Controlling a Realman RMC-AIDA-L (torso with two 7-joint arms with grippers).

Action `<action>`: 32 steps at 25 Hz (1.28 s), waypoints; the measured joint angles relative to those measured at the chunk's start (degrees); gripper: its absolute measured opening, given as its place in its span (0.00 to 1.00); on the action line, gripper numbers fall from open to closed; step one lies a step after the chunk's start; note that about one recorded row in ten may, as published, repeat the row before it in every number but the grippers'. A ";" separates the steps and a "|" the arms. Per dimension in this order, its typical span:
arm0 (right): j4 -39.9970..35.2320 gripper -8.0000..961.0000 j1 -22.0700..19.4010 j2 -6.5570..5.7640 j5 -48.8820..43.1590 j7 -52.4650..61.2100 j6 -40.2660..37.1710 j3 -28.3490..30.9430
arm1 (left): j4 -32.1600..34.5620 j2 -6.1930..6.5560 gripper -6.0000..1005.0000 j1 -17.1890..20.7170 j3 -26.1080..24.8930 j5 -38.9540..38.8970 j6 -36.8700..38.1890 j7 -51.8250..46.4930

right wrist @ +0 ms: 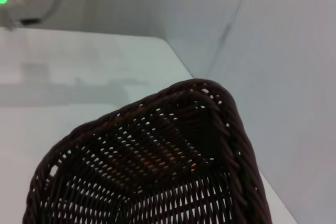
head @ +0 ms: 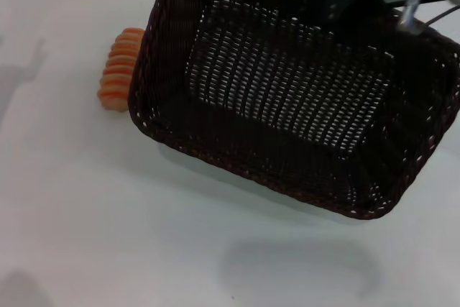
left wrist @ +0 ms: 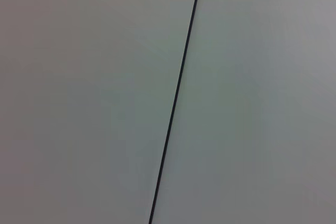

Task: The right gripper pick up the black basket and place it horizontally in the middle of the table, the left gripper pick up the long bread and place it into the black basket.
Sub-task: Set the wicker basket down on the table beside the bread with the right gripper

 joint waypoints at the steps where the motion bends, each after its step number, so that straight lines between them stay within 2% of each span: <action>1: 0.00 0.19 0.00 0.00 0.00 0.00 0.00 0.00 | 0.00 0.00 0.76 0.00 0.00 0.00 0.00 0.00; 2: -0.93 0.20 1.68 -0.51 2.34 -2.51 3.86 3.61 | 0.00 -0.01 0.76 -0.44 -0.03 0.00 1.58 -0.01; 5: -4.34 0.19 4.30 -1.18 3.06 -5.11 8.06 6.31 | 0.00 -0.05 0.76 -0.81 -0.04 0.00 2.57 -0.02; 12: -11.55 0.19 8.33 -1.90 3.14 -8.65 13.74 6.76 | -0.01 -0.09 0.75 -1.39 -0.17 -0.44 3.96 0.56; 17: -15.04 0.19 9.69 -2.47 3.09 -9.84 14.99 6.98 | -0.01 -0.03 0.75 -1.46 -0.22 -2.19 4.01 0.69; 25: -18.98 0.19 11.24 -2.64 2.87 -10.53 15.19 6.21 | 0.00 0.00 0.75 -1.81 -0.22 -2.21 3.87 0.72; 32: -26.24 0.19 15.30 -2.62 1.56 -11.29 14.86 5.96 | 0.00 0.00 0.74 -1.98 -0.22 -2.21 3.42 0.75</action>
